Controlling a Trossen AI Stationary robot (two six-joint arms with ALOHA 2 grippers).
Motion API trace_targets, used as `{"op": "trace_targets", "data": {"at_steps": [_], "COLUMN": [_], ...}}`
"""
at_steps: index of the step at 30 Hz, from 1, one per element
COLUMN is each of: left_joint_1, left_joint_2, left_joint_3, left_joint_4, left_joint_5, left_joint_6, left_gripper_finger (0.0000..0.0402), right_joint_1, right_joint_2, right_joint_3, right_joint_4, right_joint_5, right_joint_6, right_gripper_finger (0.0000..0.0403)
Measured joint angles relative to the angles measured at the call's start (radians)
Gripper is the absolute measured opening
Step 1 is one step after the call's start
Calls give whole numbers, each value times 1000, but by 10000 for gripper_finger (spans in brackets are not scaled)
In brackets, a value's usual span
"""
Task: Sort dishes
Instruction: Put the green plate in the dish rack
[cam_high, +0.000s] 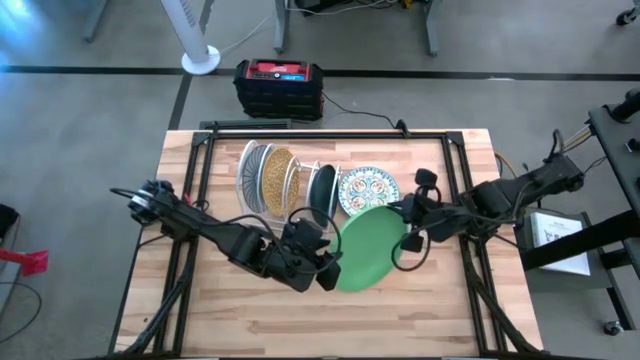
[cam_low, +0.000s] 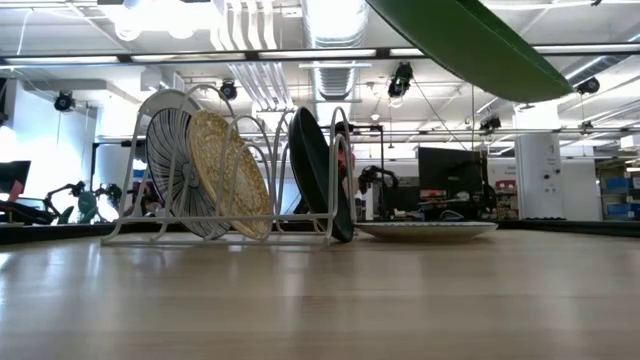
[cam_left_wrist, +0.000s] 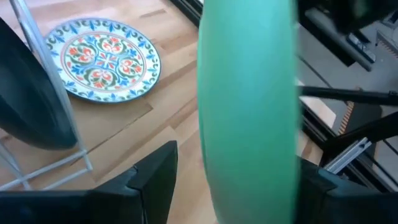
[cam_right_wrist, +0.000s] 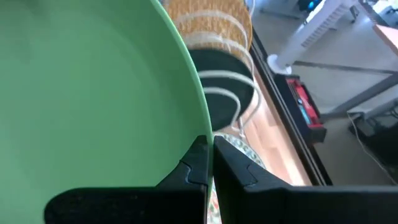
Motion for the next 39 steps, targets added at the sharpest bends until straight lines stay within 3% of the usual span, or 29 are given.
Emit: {"op": "trace_targets", "data": {"at_steps": [8, 11, 15, 23, 30, 36, 39], "left_joint_1": [-2, -9, -15, -43, -49, -48, -48], "left_joint_2": [46, 57, 56, 50, 47, 48, 40], "left_joint_3": [0, 0, -2, 116, 295, 418, 442], "left_joint_4": [27, 26, -15, -336, -625, -875, -892], "left_joint_5": [15, 1, -60, -131, -259, -305, -325], "left_joint_6": [25, 25, -27, -76, -90, -140, -119], "left_gripper_finger": [196, 146, 39, 37, 34, 34, 34], "right_joint_1": [0, 0, 1, -2, -25, -82, -130], "right_joint_2": [-4, -4, -10, -5, -16, -25, -26], "right_joint_3": [2, 2, 2, 10, 55, 70, 70], "right_joint_4": [124, 160, 175, 212, 191, 181, 191], "right_joint_5": [5, 7, 9, -11, -3, -3, -23], "right_joint_6": [-65, -97, -116, -121, -145, -191, -214], "right_gripper_finger": [0, 0, 0, 9, 75, 120, 133]}}
